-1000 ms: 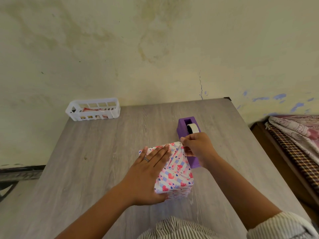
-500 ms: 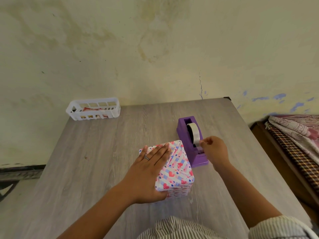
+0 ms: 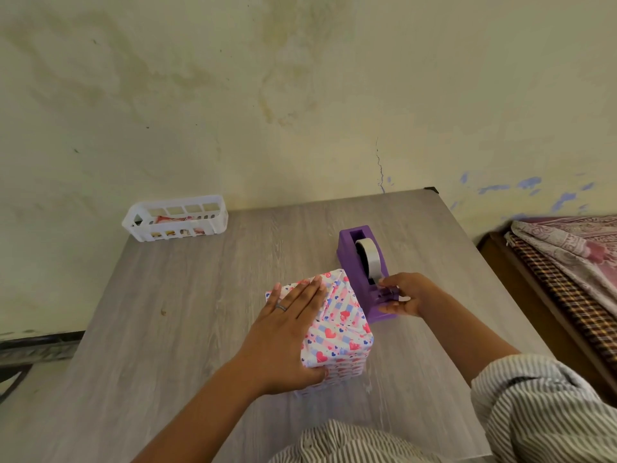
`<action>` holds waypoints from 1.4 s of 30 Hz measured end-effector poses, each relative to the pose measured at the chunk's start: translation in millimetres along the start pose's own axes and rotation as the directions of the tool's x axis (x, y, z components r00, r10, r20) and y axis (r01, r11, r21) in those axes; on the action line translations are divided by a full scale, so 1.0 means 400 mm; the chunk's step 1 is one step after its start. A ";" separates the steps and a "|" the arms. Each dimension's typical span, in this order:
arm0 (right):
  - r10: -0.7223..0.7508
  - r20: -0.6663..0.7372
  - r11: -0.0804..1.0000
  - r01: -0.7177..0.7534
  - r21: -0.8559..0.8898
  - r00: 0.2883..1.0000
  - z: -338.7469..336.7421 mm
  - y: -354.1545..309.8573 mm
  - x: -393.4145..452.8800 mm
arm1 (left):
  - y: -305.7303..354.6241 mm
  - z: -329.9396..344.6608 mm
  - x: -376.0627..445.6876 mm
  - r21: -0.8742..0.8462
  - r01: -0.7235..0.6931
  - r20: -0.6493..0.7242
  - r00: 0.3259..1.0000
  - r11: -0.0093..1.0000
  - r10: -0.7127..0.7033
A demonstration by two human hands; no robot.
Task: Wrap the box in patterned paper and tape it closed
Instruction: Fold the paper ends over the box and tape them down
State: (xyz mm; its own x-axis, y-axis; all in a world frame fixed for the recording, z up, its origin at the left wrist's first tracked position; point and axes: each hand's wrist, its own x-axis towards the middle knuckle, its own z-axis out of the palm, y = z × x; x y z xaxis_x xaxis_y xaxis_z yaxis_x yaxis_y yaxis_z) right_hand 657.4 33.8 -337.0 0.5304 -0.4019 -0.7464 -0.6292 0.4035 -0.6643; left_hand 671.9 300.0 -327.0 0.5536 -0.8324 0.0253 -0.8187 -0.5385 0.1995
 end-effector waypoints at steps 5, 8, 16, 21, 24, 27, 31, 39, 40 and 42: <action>-0.103 -0.026 0.989 0.106 0.103 0.994 0.016 0.031 -0.011 | 0.004 0.010 0.004 -0.006 0.024 -0.030 0.999 1.000 -0.024; -0.141 -0.080 0.951 0.157 0.267 0.987 0.012 0.046 -0.013 | 0.006 0.009 0.005 0.006 0.030 -0.035 0.999 1.000 -0.030; -0.277 -0.086 0.865 0.287 0.411 0.957 -0.011 0.170 0.040 | 0.010 0.010 0.005 0.016 0.069 -0.003 0.998 0.997 -0.069; -0.350 -0.026 0.881 0.338 0.333 0.937 -0.034 0.200 0.059 | 0.014 0.004 0.005 0.013 0.073 0.009 0.997 0.997 -0.074; -0.401 -0.033 0.899 0.400 0.178 0.915 -0.042 0.215 0.072 | 0.017 0.002 0.006 0.017 0.092 0.011 0.996 0.996 -0.092; -0.448 -0.096 0.892 0.451 0.020 0.889 -0.034 0.224 0.090 | 0.019 0.004 0.006 0.004 0.101 0.007 0.995 0.995 -0.101; -0.515 -0.188 0.856 0.489 -0.169 0.836 -0.011 0.237 0.099 | 0.019 0.001 0.001 -0.015 0.098 0.001 0.995 0.995 -0.098; -0.439 -0.305 0.847 0.275 -0.455 0.845 -0.045 0.276 0.093 | 0.013 -0.002 -0.004 -0.035 0.115 0.019 0.993 0.993 -0.114; -0.454 -0.336 0.843 0.275 -0.463 0.825 -0.047 0.280 0.079 | 0.013 -0.003 -0.005 -0.049 0.118 0.019 0.993 0.992 -0.117; -0.590 -0.316 0.775 0.411 -0.481 0.743 -0.038 0.271 0.028 | 0.019 -0.010 -0.005 -0.068 0.127 0.011 0.992 0.990 -0.127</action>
State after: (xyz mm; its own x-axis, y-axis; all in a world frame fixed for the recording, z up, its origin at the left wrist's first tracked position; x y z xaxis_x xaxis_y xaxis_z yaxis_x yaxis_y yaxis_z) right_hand 586.7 60.5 -416.8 0.5856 -0.7967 -0.1497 -0.5425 -0.2479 -0.8027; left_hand 665.2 297.8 -321.6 0.6514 -0.7587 -0.0106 -0.7292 -0.6298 0.2677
